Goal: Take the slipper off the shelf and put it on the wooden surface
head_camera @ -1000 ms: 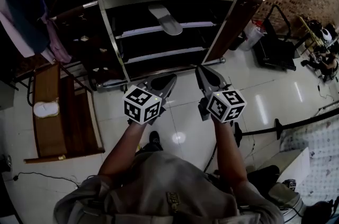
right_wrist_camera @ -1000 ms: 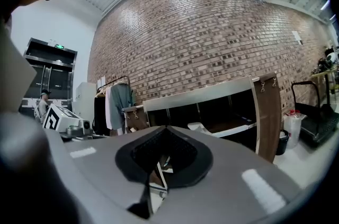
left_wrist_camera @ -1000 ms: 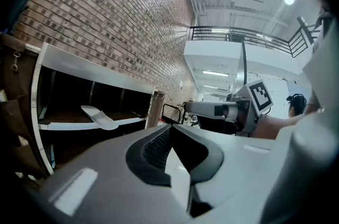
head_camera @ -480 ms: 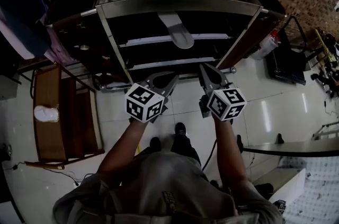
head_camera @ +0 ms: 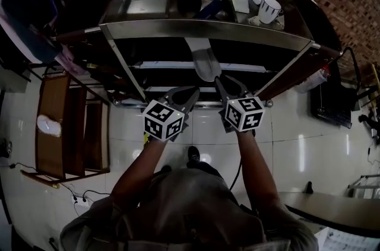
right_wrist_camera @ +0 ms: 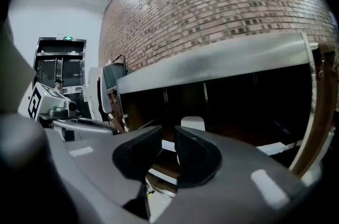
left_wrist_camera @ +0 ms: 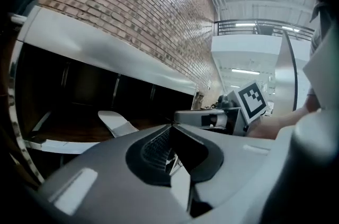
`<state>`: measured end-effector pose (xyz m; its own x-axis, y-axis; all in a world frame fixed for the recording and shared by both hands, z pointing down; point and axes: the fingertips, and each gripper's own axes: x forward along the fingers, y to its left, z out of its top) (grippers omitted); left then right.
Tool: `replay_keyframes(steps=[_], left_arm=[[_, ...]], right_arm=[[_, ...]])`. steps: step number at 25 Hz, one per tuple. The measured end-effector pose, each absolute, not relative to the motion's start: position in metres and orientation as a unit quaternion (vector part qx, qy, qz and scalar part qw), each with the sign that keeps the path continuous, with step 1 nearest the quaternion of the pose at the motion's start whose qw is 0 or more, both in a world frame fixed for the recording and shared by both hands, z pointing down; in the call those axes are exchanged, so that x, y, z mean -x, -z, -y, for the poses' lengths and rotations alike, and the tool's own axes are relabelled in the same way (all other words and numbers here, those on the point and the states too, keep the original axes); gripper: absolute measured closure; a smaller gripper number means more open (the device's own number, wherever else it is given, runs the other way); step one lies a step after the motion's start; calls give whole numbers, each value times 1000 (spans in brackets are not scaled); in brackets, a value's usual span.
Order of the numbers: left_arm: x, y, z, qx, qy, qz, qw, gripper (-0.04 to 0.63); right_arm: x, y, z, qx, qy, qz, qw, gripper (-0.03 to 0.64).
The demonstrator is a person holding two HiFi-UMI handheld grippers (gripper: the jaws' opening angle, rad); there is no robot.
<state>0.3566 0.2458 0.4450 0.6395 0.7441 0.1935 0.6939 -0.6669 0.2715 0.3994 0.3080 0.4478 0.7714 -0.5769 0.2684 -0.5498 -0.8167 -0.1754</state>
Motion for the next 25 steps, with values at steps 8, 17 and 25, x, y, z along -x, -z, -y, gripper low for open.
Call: replay_keyframes(steps=[8,17,25], left_arm=[[-406,-463,-248,-920,-161,-343,96,592],[-424,-481,-228,-937,-181,-279,106,592],[-418,-493,-200,-947,-192,-231,116,592]], right_arm=[[-477,-505,-311,924,212,-318,11,485],[-540,-566,-292,903,270,-334,-23,472],[-567,-587,-280,896,287,-333,-64,581]])
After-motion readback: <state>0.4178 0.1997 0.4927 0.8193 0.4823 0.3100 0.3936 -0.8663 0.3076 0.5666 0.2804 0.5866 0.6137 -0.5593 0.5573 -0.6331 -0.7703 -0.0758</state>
